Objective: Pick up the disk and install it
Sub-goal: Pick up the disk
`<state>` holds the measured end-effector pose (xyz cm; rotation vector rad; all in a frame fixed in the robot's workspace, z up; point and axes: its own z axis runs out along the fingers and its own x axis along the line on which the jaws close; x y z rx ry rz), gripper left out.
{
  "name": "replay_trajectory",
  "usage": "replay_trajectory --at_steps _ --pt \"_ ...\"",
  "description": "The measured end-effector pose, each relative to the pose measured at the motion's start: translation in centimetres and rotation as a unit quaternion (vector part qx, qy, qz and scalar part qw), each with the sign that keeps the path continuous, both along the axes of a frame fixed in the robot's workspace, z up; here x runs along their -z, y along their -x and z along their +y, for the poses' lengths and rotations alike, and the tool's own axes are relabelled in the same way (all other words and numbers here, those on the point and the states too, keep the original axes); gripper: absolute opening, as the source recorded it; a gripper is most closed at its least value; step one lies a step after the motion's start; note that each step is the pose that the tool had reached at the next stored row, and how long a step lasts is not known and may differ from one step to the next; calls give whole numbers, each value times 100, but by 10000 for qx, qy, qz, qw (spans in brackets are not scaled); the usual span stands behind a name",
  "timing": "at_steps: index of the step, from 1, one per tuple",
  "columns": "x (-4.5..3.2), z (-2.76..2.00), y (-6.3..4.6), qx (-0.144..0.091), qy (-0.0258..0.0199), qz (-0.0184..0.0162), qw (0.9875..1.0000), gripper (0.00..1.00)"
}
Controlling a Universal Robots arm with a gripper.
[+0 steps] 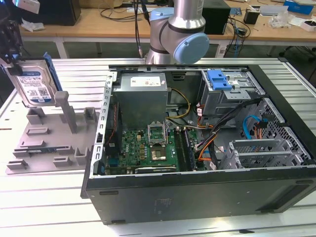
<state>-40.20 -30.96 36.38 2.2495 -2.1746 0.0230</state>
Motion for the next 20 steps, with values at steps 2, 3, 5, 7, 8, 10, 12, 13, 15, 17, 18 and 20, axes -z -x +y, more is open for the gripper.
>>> replay_trajectory --at_steps 2,3,5,7,8,10,12,13,15,17,18,20 --pt "-50 0 0 0 0 0 10000 37" --pt "-84 0 0 0 0 0 10000 37" --pt "-143 0 0 0 0 0 10000 37" --pt "-200 0 0 1 0 0 10000 37" --pt "-229 0 0 1 0 0 10000 37" --pt "-290 0 0 1 0 0 10000 37" --pt "-362 0 0 0 0 0 10000 37" --pt "-412 0 0 1 0 0 10000 37" --pt "-472 0 0 1 0 0 10000 37" --pt "-538 0 0 1 0 0 10000 37" --pt "-571 0 0 1 0 0 10000 37" --pt "-637 0 0 1 0 0 10000 37"
